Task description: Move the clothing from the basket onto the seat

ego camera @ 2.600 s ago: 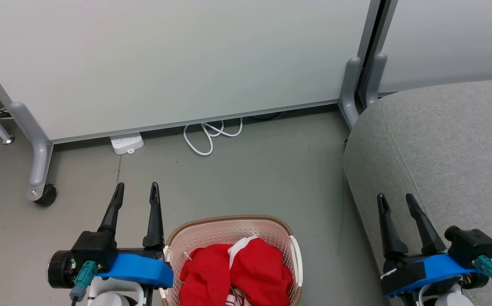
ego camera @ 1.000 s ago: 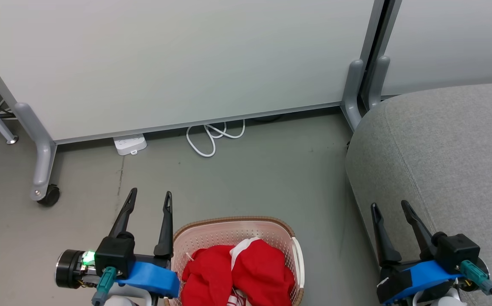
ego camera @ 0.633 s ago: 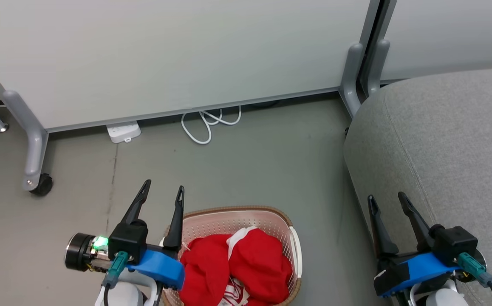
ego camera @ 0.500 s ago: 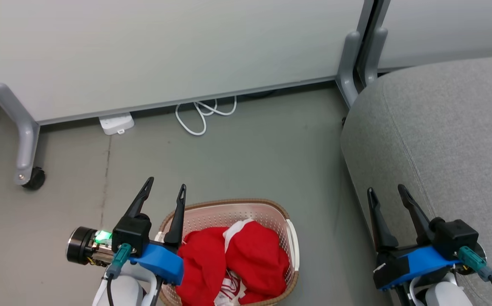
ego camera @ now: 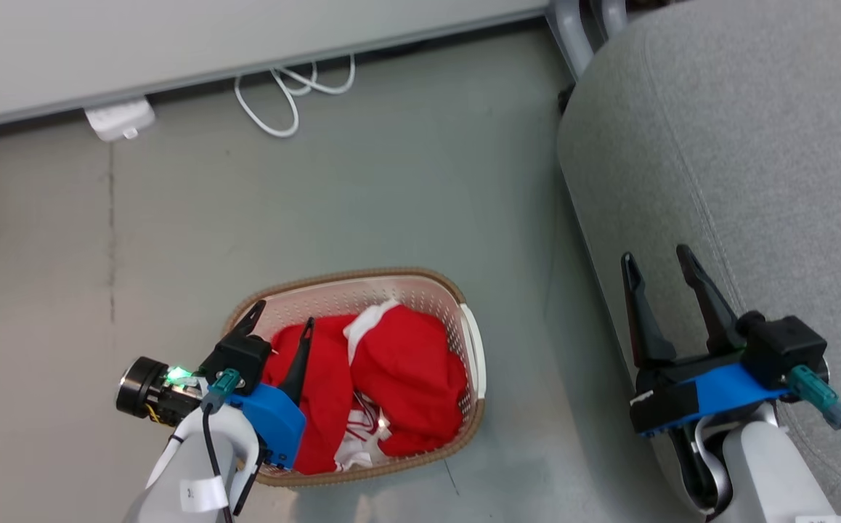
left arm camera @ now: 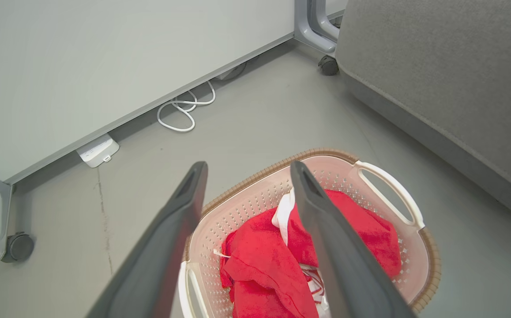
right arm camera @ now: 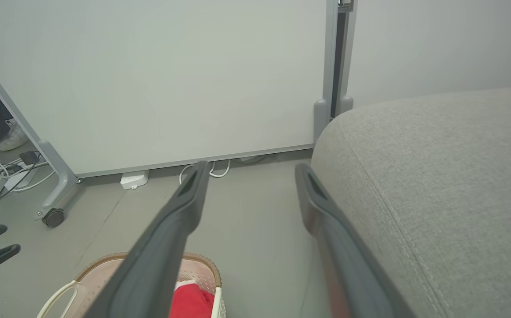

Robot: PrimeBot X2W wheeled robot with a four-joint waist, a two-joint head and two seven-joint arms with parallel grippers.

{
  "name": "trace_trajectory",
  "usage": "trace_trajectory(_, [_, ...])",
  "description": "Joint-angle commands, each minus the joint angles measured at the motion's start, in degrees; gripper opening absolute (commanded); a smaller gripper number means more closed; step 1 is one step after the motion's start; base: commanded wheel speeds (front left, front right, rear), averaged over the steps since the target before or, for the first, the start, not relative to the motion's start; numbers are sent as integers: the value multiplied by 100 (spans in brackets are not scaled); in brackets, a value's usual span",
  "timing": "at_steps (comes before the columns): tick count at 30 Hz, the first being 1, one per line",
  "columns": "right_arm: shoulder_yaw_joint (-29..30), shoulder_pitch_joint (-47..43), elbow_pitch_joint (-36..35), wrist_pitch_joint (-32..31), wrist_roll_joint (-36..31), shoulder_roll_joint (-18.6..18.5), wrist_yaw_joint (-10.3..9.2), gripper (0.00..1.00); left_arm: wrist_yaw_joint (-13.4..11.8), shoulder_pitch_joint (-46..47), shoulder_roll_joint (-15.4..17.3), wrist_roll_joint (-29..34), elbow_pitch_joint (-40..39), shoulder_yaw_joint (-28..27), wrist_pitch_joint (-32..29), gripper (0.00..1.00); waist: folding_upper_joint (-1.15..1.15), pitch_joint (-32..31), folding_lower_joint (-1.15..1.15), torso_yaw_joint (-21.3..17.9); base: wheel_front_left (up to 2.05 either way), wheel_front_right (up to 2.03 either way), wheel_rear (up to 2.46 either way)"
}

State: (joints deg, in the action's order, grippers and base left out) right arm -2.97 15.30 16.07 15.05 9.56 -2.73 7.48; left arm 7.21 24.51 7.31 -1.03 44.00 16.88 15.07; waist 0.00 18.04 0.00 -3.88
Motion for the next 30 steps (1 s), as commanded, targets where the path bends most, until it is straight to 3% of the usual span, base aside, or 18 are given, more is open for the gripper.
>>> trace_trajectory(1, [-9, 122, -21, 20, -31, -28, 3, 100, 32, 128, 45, -7, 71, 21, 17, 100, 0, 310, 0, -162, 0, 0, 0])
trace_trajectory(16, [-95, 846, -279, 20, -101, -26, 3, 100, 27, 1505, 91, -369, 2372, 956, -245, 100, 0, 1557, 0, -461, 0, 0, 0])
trace_trajectory(30, [-177, 1305, -455, 20, -157, -27, 3, 100, 27, 2149, 114, -979, 2928, 1228, -1723, 100, 0, 2367, 0, -545, 0, 0, 0])
